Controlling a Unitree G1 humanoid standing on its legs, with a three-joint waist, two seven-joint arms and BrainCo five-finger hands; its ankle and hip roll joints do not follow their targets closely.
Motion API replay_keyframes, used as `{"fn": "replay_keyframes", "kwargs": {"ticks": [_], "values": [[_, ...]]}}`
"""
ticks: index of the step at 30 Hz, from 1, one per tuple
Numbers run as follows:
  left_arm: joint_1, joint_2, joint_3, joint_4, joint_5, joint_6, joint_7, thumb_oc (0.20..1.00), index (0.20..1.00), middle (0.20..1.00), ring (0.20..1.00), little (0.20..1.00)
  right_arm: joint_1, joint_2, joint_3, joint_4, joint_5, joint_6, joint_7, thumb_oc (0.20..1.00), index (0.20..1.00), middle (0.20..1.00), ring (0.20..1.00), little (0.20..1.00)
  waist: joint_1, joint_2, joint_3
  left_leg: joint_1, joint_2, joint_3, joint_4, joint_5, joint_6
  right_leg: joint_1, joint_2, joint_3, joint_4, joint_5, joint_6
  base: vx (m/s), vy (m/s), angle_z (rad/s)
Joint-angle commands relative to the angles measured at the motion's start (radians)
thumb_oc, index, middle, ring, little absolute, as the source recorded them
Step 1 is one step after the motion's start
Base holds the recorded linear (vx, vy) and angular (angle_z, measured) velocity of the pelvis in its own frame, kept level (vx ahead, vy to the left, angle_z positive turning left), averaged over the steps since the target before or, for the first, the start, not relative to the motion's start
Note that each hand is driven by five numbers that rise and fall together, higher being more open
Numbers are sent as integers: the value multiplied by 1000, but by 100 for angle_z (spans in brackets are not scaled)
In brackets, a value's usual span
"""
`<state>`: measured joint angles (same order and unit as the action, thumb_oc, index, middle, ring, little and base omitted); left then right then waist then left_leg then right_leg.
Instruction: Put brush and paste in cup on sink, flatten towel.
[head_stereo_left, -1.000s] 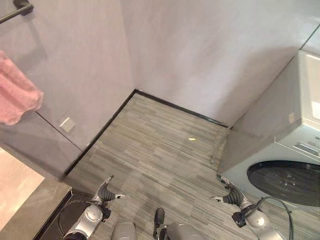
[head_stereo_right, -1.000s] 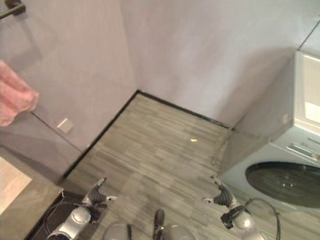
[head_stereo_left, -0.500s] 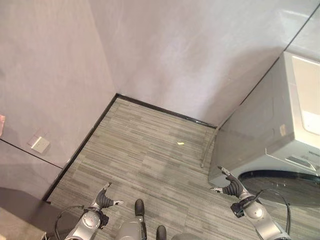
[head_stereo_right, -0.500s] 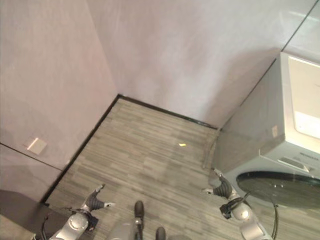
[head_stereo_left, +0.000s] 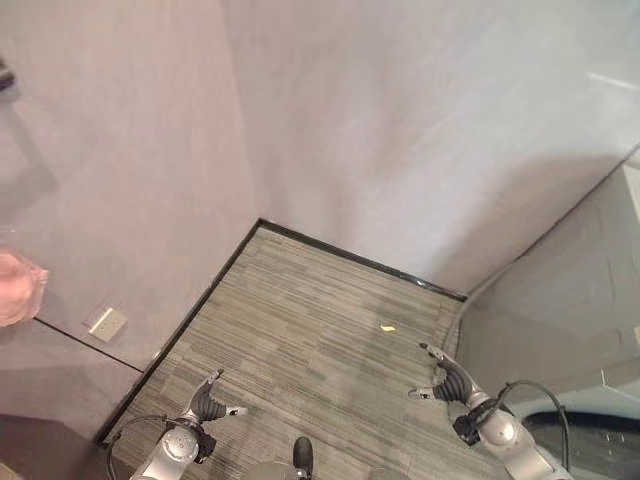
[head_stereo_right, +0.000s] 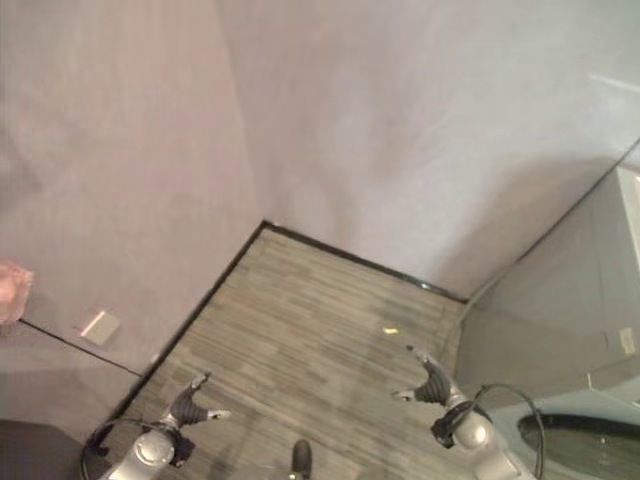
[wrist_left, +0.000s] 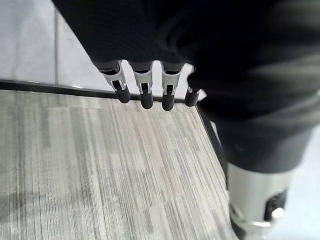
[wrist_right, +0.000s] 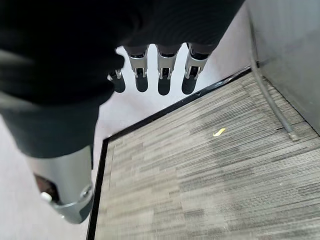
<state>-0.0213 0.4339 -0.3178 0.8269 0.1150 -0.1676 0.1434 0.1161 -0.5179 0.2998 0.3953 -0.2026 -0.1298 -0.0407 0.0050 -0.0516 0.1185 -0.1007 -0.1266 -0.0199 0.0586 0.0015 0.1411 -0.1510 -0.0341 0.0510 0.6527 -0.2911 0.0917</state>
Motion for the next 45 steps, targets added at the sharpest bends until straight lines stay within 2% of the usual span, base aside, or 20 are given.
{"fn": "replay_keyframes", "kwargs": {"ticks": [1,2,3,5,7,14,17,18,21,22,25,26,28,29,31,35,38,42,43,45], "values": [[-6,30,8,-21,-11,-33,19,1000,1000,1000,1000,1000,-58,-33,-17,-54,8,-41,-18,1000,1000,1000,1000,1000,-7,-14,42,45,51,6,137,-94,-88,-70,-18,3,-310,256,31,298,-143,63],[-18,27,7,-18,-15,-33,22,1000,1000,1000,1000,1000,-54,-37,-15,-57,16,-40,-19,1000,1000,1000,1000,1000,-18,-26,49,59,29,-44,144,-98,-99,-92,4,84,-404,291,49,246,-125,70],[-18,26,7,-17,-15,-33,22,1000,1000,1000,1000,1000,-54,-38,-14,-57,16,-40,-19,1000,1000,1000,1000,1000,-21,-23,52,62,30,-47,146,-101,-99,-84,5,80,-409,292,49,203,-115,129],[-40,27,4,-9,-14,-34,25,1000,1000,1000,1000,1000,-40,-51,-10,-65,8,-37,-15,1000,1000,1000,1000,1000,-45,-30,56,82,7,-140,143,-106,-111,-121,63,240,-438,329,79,173,-117,152],[-43,18,-8,-9,-10,-35,25,1000,1000,1000,1000,1000,-25,-53,-10,-65,-2,-29,-6,1000,1000,1000,1000,1000,-38,-47,50,76,1,-207,160,-105,-123,-74,54,226,-443,317,64,111,-193,126],[-4,5,21,-24,-64,-30,36,1000,1000,1000,1000,1000,-22,-68,-23,-47,14,-31,-13,1000,1000,1000,1000,1000,-18,-53,29,61,49,-263,130,-63,-167,-21,50,107,-469,277,19,79,-220,99],[-4,-4,28,-15,-78,-25,38,1000,1000,1000,1000,1000,-8,-68,-49,-27,20,-24,-28,1000,1000,1000,1000,1000,-31,-62,28,37,74,-222,137,-60,-177,6,37,40,-486,267,14,52,-168,77],[-13,-14,33,2,-80,-18,41,1000,1000,1000,1000,1000,7,-66,-67,-18,25,-20,-34,1000,1000,1000,1000,1000,-50,-65,28,26,110,-95,123,-70,-172,20,27,-1,-492,261,11,20,-122,77],[-16,-21,40,25,-85,-17,43,1000,1000,1000,1000,1000,16,-62,-67,-8,19,-17,-35,1000,1000,1000,1000,1000,-50,-66,22,27,124,-43,106,-67,-174,32,28,-20,-501,260,6,44,-86,82],[-25,-29,39,43,-86,-9,40,1000,1000,1000,1000,1000,30,-59,-83,-6,25,-15,-38,1000,1000,1000,1000,1000,-66,-61,24,23,147,59,87,-65,-169,40,14,-60,-500,250,7,-5,-16,14],[-26,-30,39,53,-80,-8,42,1000,1000,1000,1000,1000,37,-52,-86,-4,33,-14,-35,1000,1000,1000,1000,1000,-71,-61,19,20,154,85,76,-58,-171,36,10,-76,-504,252,7,0,-8,63],[-36,-33,29,60,-69,-3,41,1000,1000,1000,1000,1000,43,-45,-95,-3,41,-14,-38,1000,1000,1000,1000,1000,-83,-59,19,9,163,153,90,-56,-169,42,-8,-111,-511,252,9,-42,0,48],[-62,-34,15,65,-51,8,35,1000,1000,1000,1000,1000,59,-42,-117,-13,46,-10,-43,1000,1000,1000,1000,1000,-126,-54,25,-7,206,369,124,-53,-172,41,-36,-170,-518,260,15,-56,31,91],[-68,-37,12,71,-47,10,36,1000,1000,1000,1000,1000,59,-39,-115,-15,45,-7,-45,1000,1000,1000,1000,1000,-132,-47,25,-2,213,386,134,-64,-181,44,-38,-177,-514,248,19,-82,73,141],[-68,-43,12,73,-51,8,44,1000,1000,1000,1000,1000,33,-38,-93,-8,35,-2,-52,1000,1000,1000,1000,1000,-120,-40,34,-17,181,318,124,-60,-173,40,-38,-181,-523,266,11,-31,109,51],[-60,-39,7,75,-40,5,37,1000,1000,1000,1000,1000,25,-17,-100,17,43,0,-60,1000,1000,1000,1000,1000,-116,-35,29,-5,165,309,117,-81,-156,65,-57,-187,-518,262,21,79,117,4],[-37,-24,2,44,-35,7,26,1000,1000,1000,1000,1000,-5,22,-93,62,54,5,-66,1000,1000,1000,1000,1000,-97,-26,21,39,134,287,75,-95,-120,55,-75,-173,-410,246,36,123,184,6],[-39,-11,-9,30,-25,7,21,1000,1000,1000,1000,1000,-6,30,-97,61,48,5,-67,1000,1000,1000,1000,1000,-102,-18,26,55,123,258,65,-96,-104,23,-71,-134,-296,272,53,57,91,22],[-44,-6,-21,26,-19,7,16,1000,1000,1000,1000,1000,-2,32,-97,57,49,2,-64,1000,1000,1000,1000,1000,-116,-13,32,67,117,233,60,-96,-99,-3,-46,-82,-235,285,57,75,47,47],[-50,-8,-33,36,-12,2,12,1000,1000,1000,1000,1000,4,32,-93,56,51,-4,-63,1000,1000,1000,1000,1000,-142,-9,24,91,105,201,40,-98,-101,-20,7,5,-269,261,52,139,29,48]]}}
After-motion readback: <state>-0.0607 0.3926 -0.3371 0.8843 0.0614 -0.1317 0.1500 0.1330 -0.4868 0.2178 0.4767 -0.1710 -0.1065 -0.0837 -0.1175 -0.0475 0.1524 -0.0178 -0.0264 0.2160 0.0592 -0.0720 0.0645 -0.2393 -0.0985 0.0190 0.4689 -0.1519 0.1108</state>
